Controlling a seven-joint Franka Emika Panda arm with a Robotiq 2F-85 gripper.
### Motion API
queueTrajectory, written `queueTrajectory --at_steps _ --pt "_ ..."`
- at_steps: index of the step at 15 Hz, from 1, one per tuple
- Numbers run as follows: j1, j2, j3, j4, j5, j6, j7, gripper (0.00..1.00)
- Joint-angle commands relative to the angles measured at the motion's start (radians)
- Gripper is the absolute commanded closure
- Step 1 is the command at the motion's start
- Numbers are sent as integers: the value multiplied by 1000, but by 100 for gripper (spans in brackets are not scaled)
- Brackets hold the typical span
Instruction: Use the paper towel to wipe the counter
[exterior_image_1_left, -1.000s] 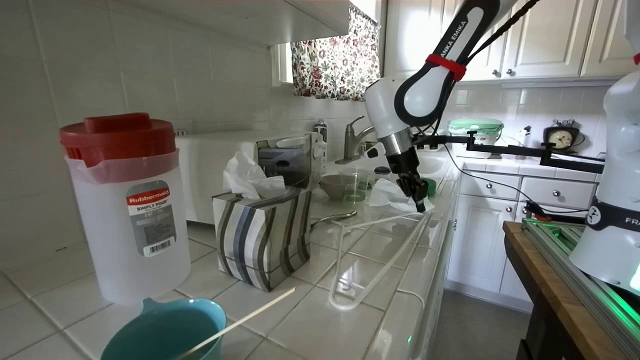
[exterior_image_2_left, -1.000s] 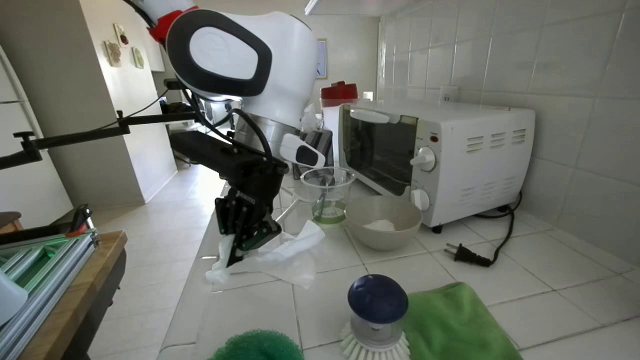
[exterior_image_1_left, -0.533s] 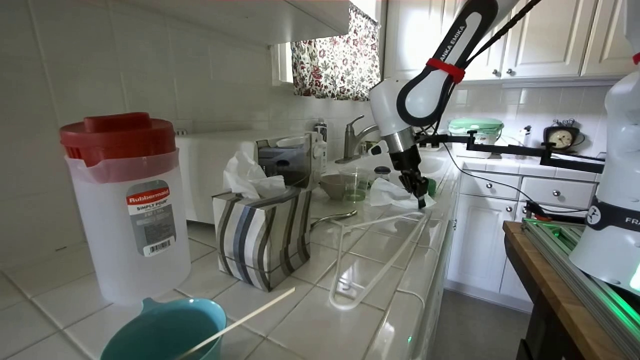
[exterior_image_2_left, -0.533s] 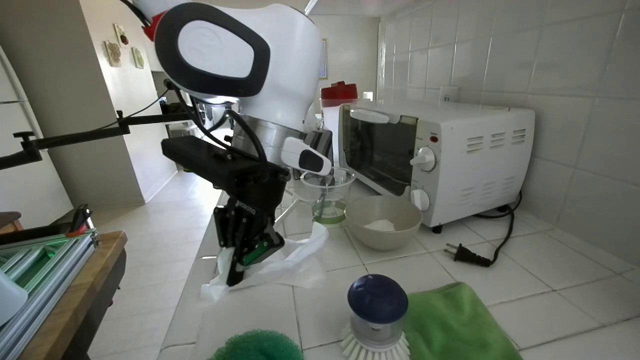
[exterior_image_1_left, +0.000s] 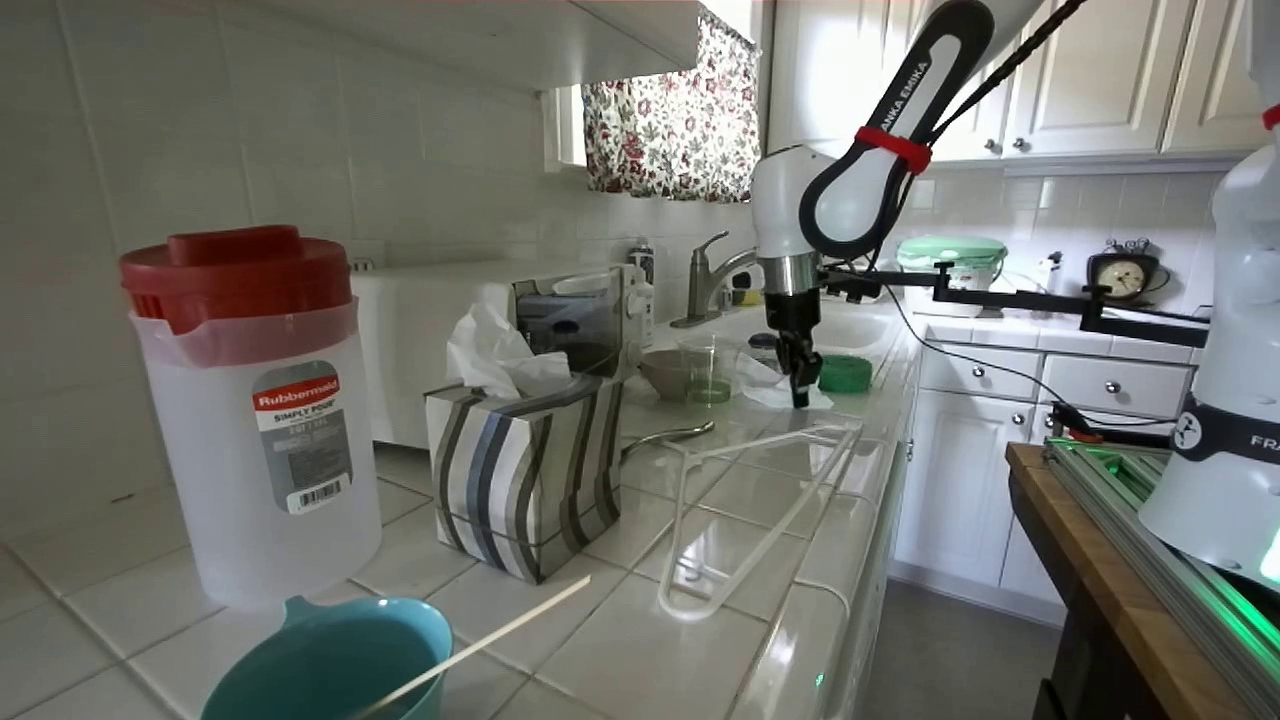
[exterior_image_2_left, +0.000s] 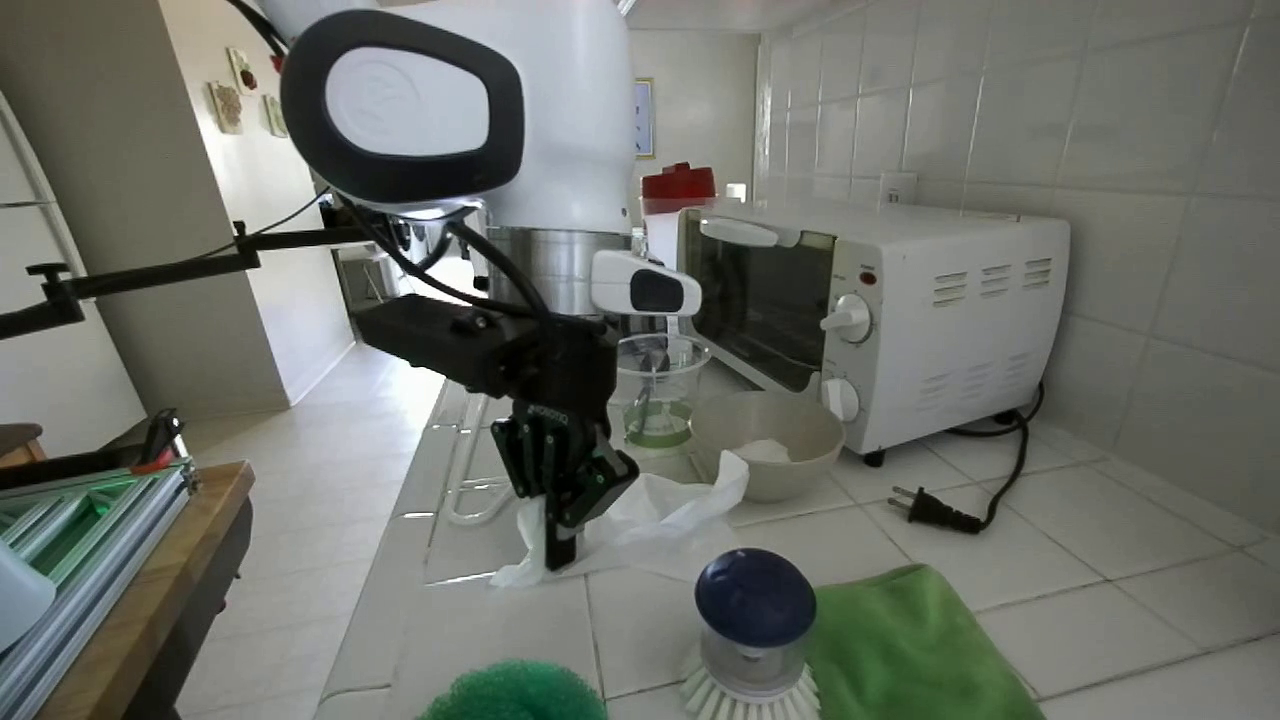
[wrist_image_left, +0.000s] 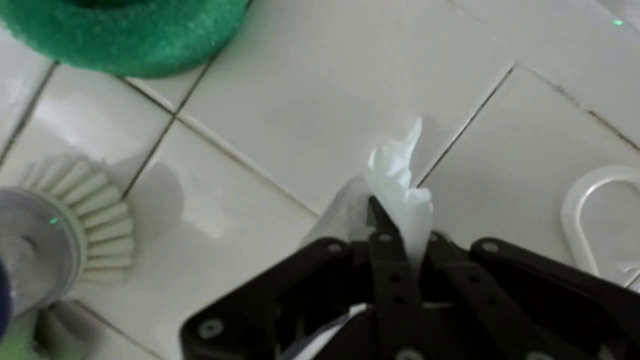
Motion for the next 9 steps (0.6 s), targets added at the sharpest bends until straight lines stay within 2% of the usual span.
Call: queueTrajectory --at_steps 1,9 --pt "-2 8 5 -17 -8 79 33 100" --pt "6 2 29 -21 -4 50 9 100"
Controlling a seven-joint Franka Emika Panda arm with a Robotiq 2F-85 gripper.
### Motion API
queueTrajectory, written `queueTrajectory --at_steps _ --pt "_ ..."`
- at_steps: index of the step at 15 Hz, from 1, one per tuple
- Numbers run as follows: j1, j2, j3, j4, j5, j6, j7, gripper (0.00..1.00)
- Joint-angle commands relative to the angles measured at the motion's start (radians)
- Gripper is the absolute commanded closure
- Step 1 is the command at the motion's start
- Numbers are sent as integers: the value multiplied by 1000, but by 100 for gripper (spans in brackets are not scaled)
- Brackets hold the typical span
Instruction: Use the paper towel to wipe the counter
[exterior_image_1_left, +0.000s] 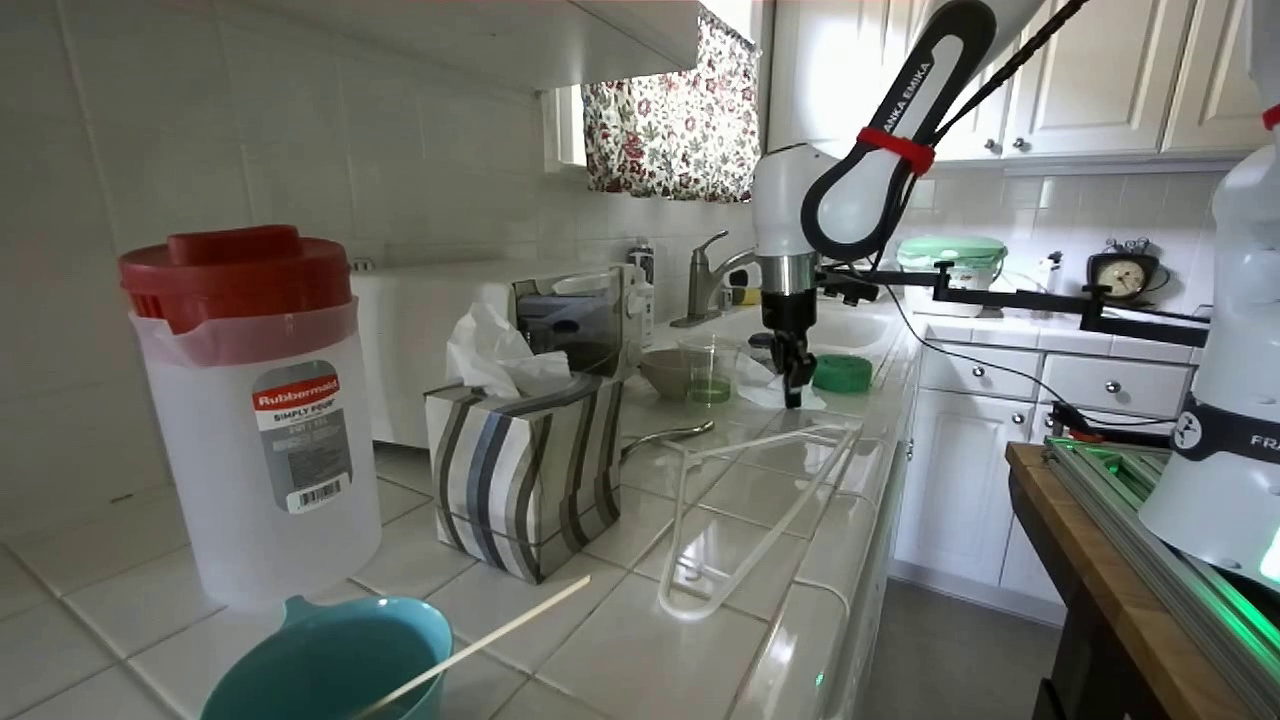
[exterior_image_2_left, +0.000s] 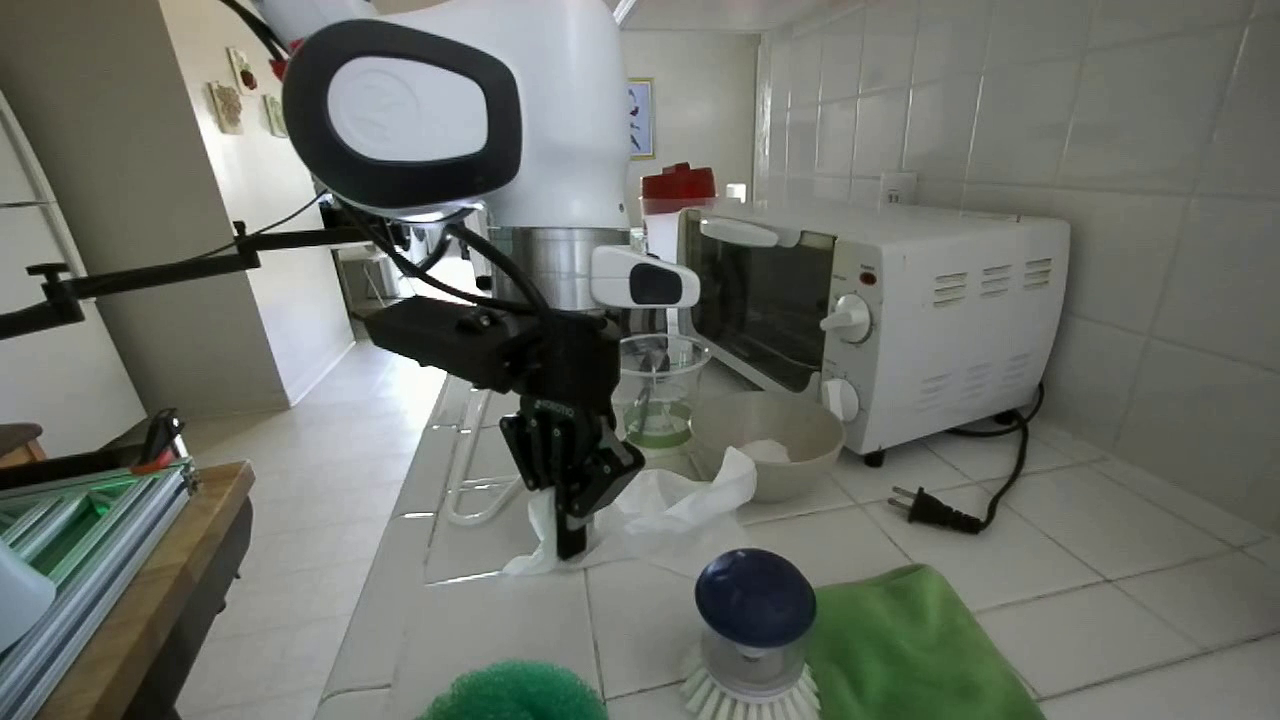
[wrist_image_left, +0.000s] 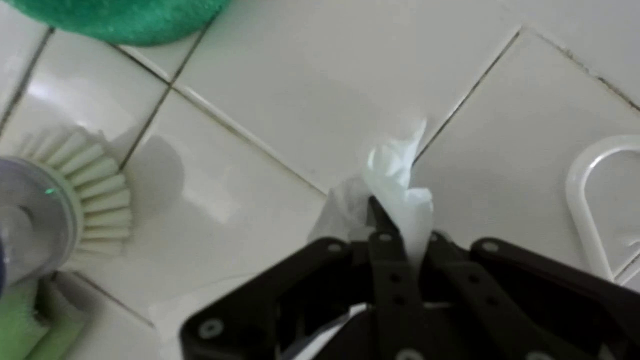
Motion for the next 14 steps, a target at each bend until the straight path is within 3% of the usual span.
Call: queueTrajectory --at_steps 1,14 --pt "10 8 11 -7 -20 3 8 100" --pt "-5 -3 -5 -41 -21 4 -3 100"
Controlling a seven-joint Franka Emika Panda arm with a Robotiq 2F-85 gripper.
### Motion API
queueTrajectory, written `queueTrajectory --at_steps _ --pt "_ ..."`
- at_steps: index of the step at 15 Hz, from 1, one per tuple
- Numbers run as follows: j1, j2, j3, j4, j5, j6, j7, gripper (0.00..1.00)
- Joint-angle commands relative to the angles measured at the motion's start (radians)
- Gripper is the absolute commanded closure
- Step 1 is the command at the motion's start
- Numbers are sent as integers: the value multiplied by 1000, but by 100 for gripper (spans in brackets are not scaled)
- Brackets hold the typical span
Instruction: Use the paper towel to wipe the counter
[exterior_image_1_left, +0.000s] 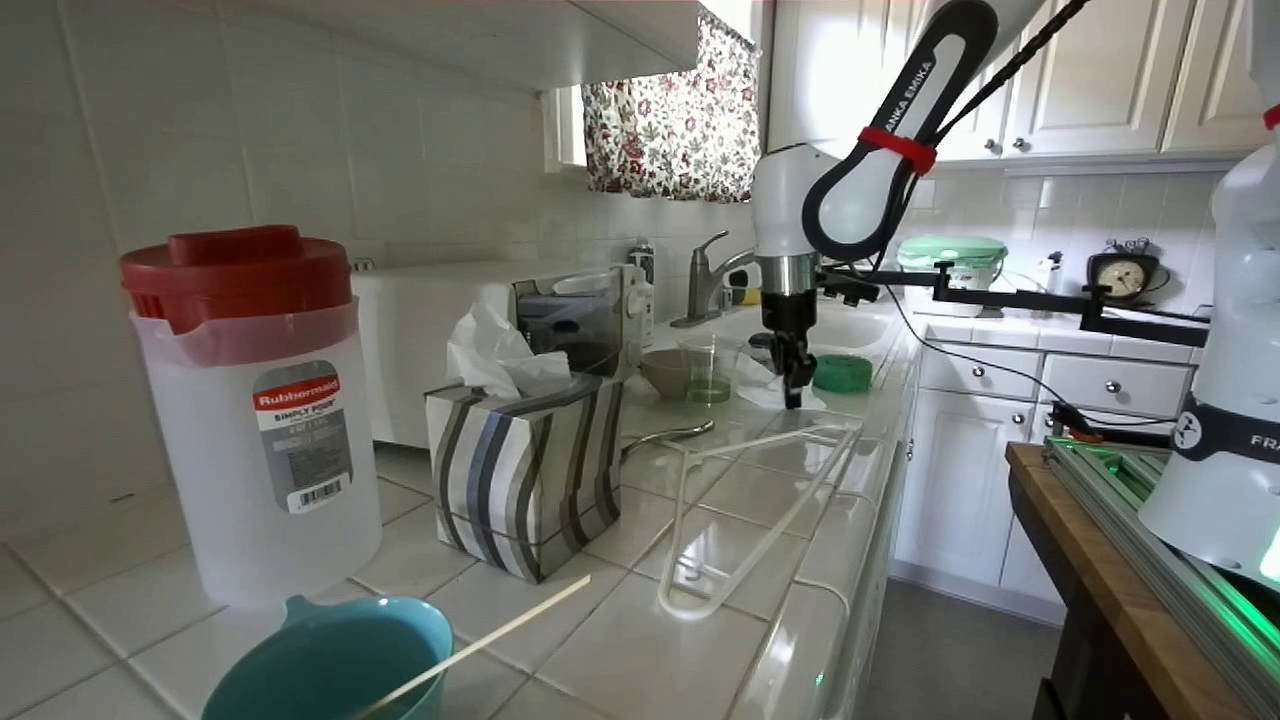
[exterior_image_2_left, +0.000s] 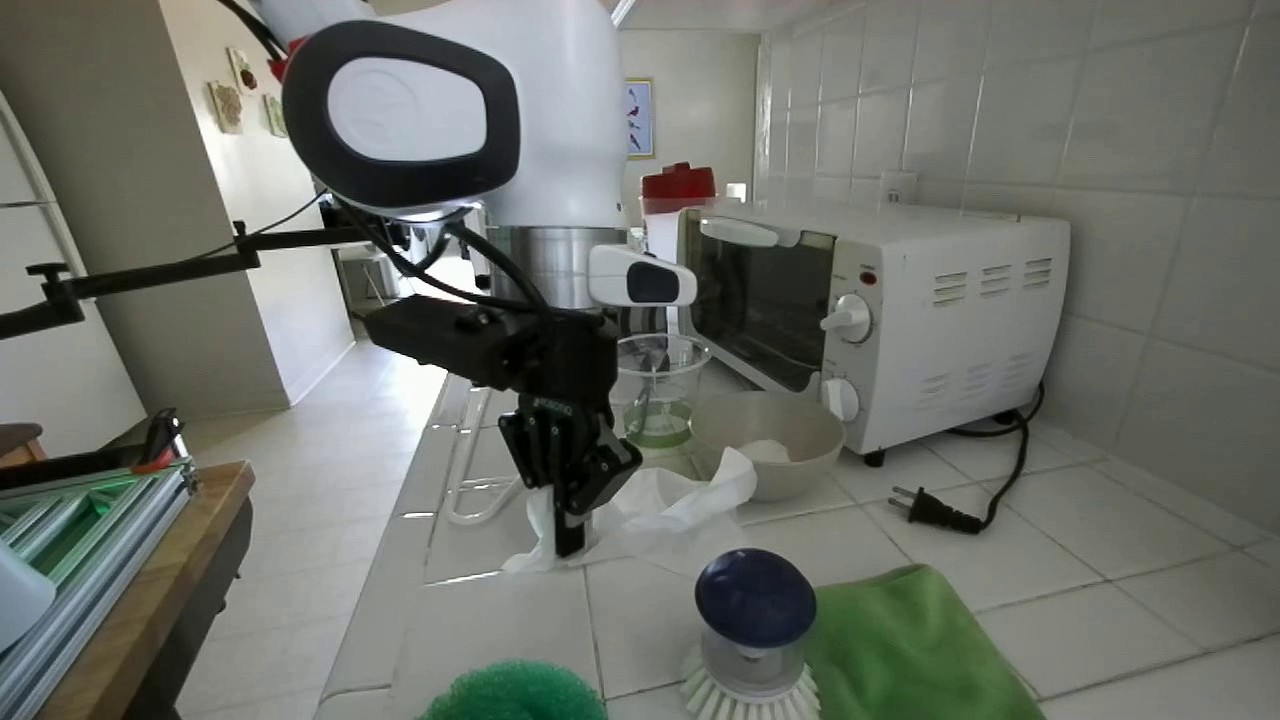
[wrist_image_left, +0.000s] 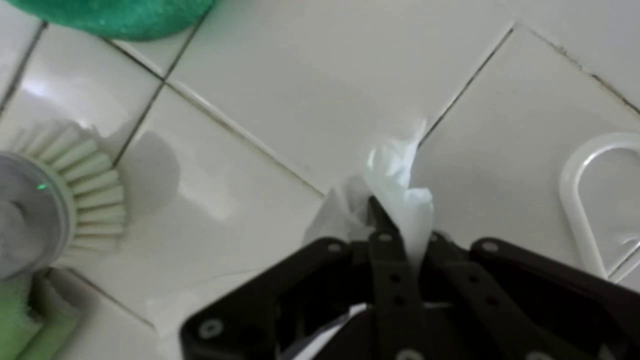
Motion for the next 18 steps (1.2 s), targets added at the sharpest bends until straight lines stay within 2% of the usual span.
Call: queueTrajectory --at_steps 1,18 --pt "-4 -4 -5 -37 -34 -10 -7 100" --pt "62 -38 19 -31 -245 -214 -13 100"
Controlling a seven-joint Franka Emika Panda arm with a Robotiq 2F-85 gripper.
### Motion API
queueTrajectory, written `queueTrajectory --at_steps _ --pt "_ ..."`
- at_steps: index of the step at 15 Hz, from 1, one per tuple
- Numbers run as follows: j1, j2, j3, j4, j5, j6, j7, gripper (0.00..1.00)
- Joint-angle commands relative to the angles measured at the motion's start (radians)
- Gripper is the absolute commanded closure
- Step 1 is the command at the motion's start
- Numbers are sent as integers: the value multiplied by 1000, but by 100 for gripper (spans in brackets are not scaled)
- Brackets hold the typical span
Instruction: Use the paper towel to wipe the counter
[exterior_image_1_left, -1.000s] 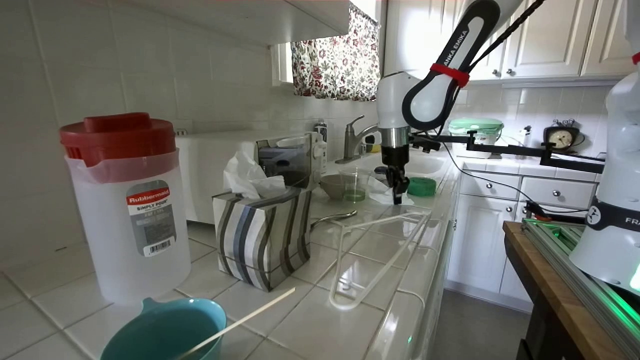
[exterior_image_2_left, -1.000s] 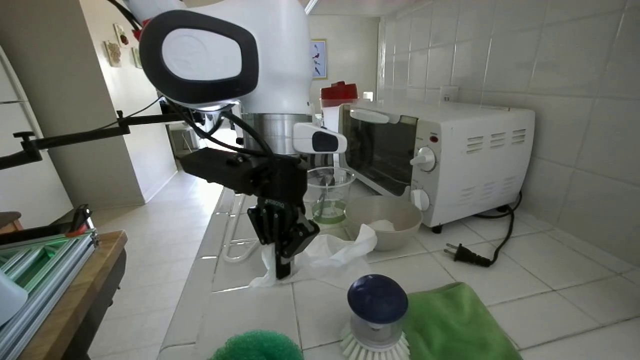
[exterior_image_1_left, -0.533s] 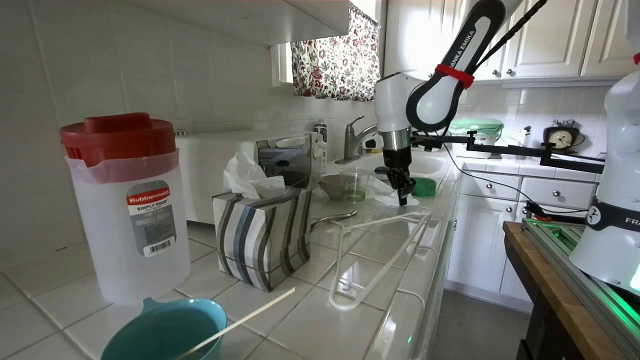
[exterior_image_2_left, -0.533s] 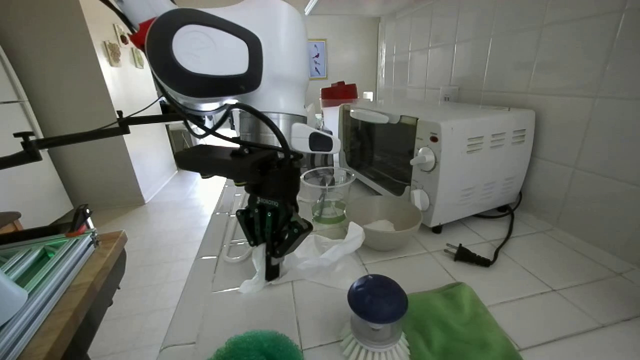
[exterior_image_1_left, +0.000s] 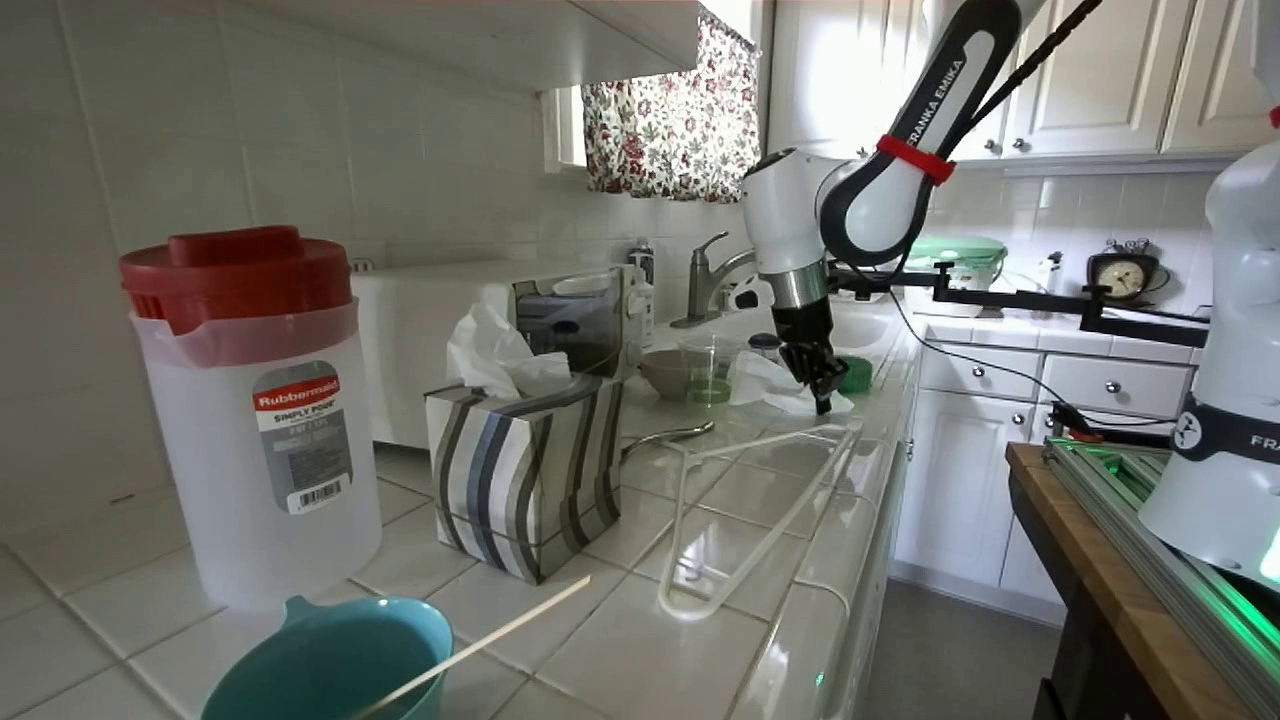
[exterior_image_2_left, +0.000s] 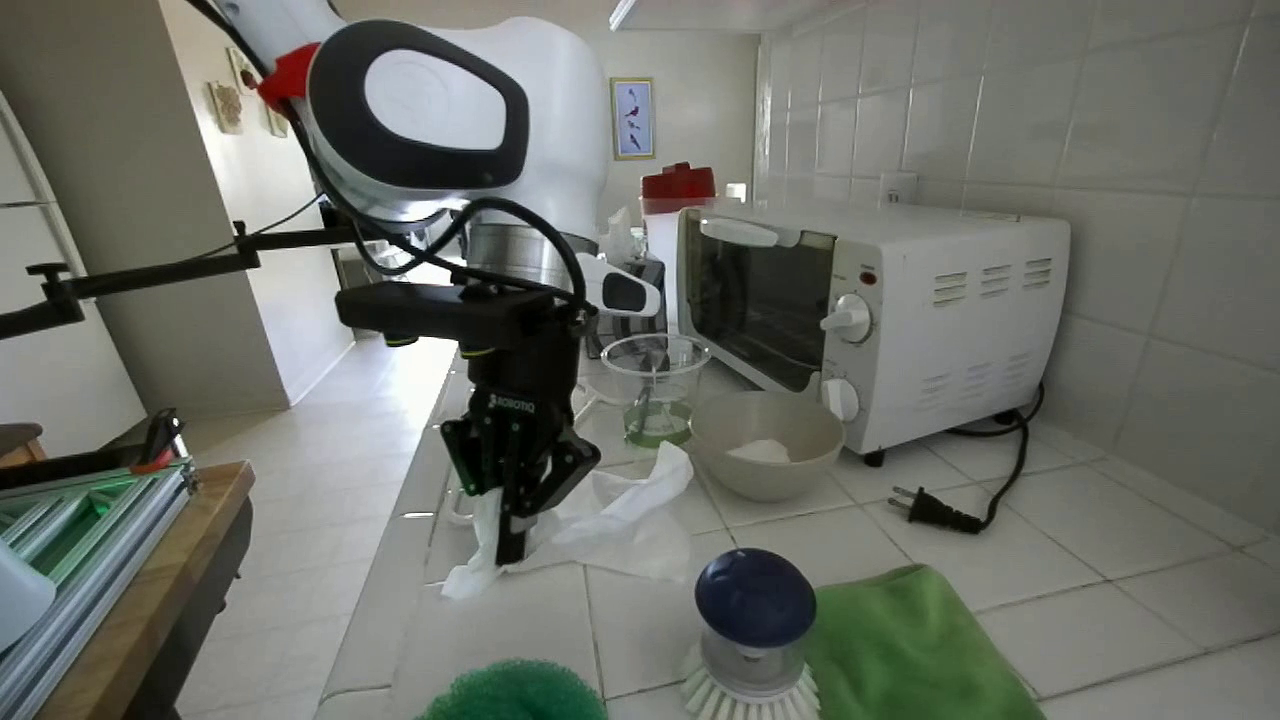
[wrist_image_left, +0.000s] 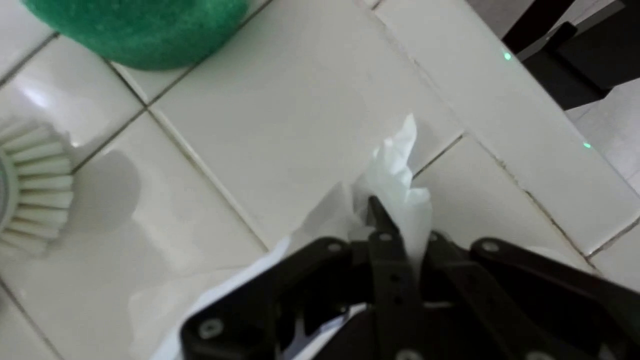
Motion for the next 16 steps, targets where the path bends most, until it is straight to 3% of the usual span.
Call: queueTrajectory --at_steps 1,4,7,16 --pt "14 -22 7 -21 -48 -45 -6 100" --pt "14 -14 5 -24 -66 -43 6 100" --pt "-3 -6 -18 -36 -72 42 70 100" --pt "-42 -15 -135 -92 -88 383 348 100"
